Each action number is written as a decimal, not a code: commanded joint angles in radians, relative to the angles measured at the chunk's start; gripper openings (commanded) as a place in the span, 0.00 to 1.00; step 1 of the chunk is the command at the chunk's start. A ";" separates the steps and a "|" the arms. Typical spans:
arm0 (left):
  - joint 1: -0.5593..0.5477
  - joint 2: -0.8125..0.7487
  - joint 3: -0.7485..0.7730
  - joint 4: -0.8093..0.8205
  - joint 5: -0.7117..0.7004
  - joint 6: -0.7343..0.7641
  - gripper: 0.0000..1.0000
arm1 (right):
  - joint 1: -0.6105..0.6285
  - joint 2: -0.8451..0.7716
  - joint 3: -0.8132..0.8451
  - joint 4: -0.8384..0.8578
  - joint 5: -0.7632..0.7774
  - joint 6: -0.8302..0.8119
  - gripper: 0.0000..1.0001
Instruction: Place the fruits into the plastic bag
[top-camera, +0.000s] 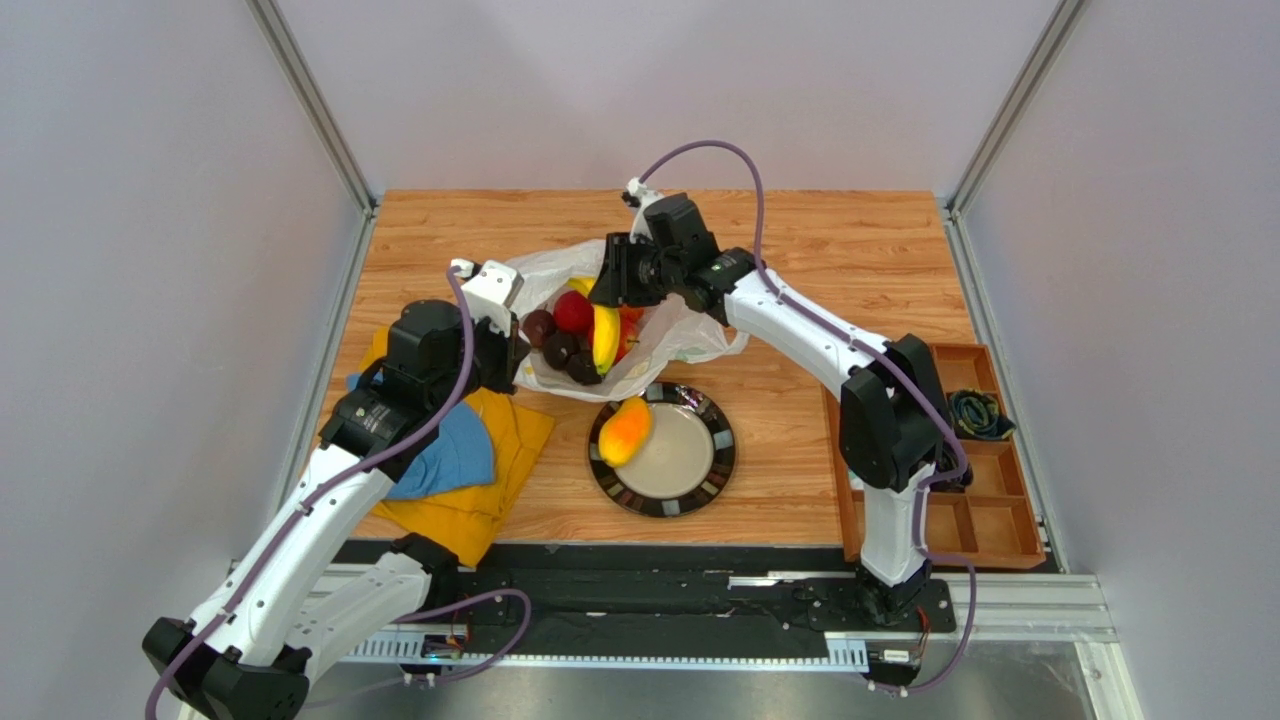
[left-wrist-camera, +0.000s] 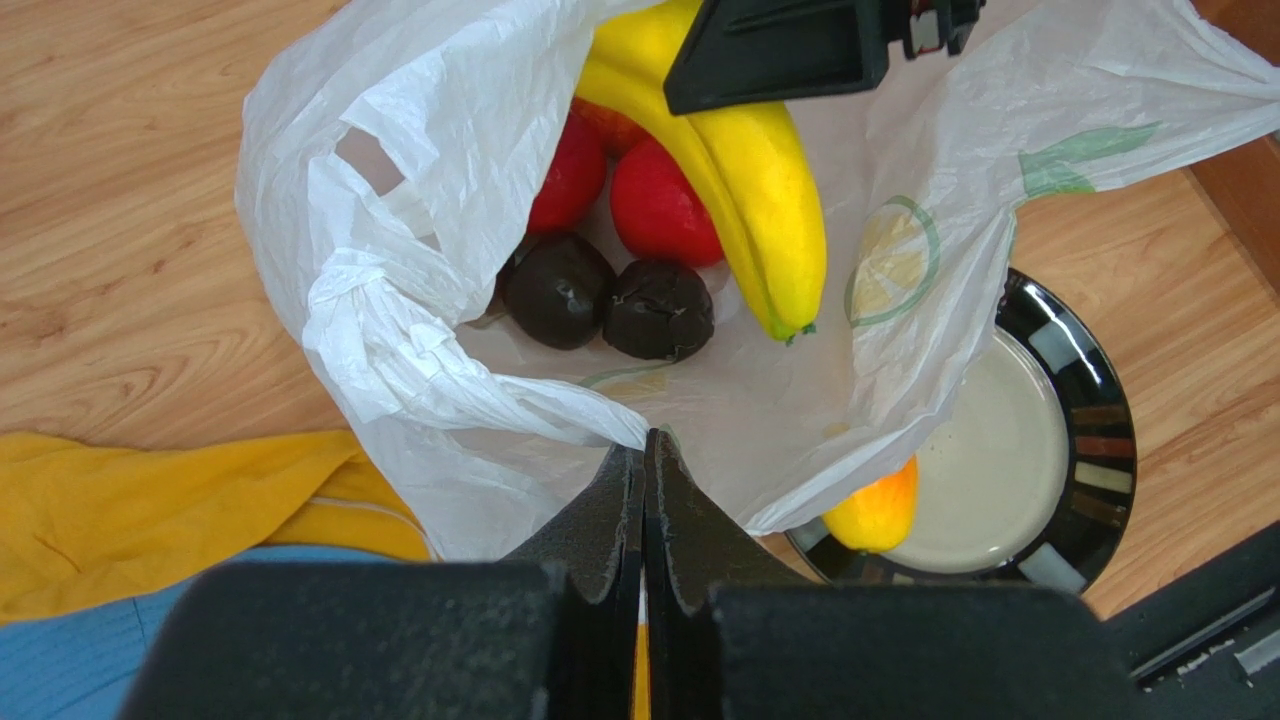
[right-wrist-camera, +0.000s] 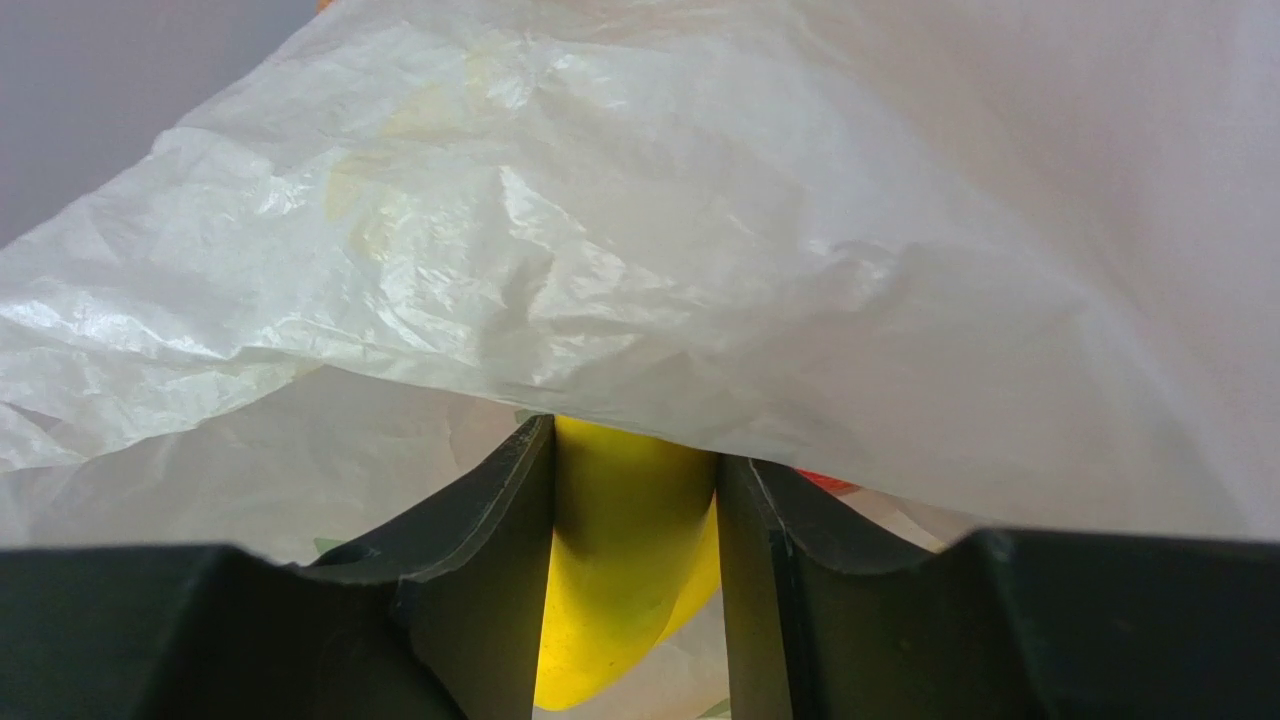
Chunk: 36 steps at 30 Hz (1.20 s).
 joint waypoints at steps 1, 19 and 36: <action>-0.002 -0.007 0.040 0.012 0.013 -0.014 0.00 | 0.044 -0.012 0.000 0.036 0.162 -0.054 0.17; -0.002 0.000 0.039 0.012 0.014 -0.014 0.00 | 0.061 0.088 0.057 -0.042 0.226 -0.100 0.61; -0.002 -0.001 0.040 0.012 0.014 -0.014 0.00 | 0.064 0.010 0.017 -0.022 0.184 -0.111 0.79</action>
